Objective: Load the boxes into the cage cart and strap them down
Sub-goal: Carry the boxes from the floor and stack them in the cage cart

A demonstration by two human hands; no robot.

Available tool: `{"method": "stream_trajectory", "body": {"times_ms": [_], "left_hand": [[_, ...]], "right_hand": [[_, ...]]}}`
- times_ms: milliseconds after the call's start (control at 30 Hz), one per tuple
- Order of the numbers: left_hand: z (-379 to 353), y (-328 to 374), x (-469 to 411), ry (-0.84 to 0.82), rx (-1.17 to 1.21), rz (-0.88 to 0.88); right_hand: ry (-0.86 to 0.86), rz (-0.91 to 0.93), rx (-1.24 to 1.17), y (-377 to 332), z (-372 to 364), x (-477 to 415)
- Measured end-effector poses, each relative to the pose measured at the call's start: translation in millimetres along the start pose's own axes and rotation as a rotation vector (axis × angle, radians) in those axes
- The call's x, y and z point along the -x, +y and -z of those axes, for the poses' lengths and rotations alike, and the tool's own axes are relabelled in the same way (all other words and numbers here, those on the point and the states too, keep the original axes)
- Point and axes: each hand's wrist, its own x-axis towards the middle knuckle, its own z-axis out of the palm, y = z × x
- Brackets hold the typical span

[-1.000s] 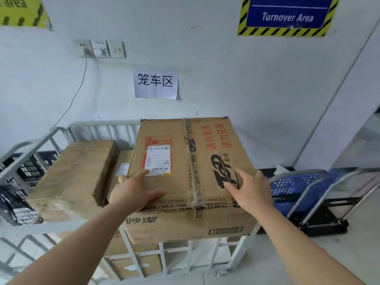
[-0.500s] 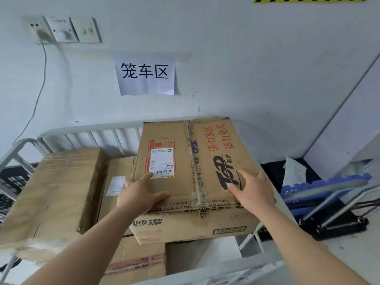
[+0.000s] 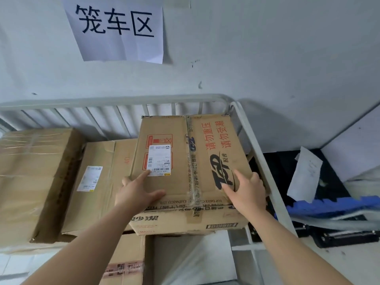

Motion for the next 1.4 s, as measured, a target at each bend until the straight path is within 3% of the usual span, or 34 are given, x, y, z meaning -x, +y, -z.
{"method": "stream_trajectory", "body": {"times_ms": [467, 733, 1000, 1200, 1400], "left_hand": [[-83, -6, -92, -0.112, 0.025, 0.099], [-104, -15, -96, -0.137, -0.017, 0.092], [-106, -5, -90, -0.144, -0.154, 0.109], [-80, 4, -76, 0.048, -0.396, -0.148], [-41, 31, -41, 0.181, -0.339, -0.419]], "right_hand": [[-0.12, 0.073, 0.043, 19, -105, -75], [-0.168, 0.058, 0.217, 21, -122, -74], [-0.235, 0.032, 0.231, 20, -123, -72], [-0.203, 0.116, 0.116, 8, -93, -61], [-0.096, 0.196, -0.008, -14, -34, -22]]}}
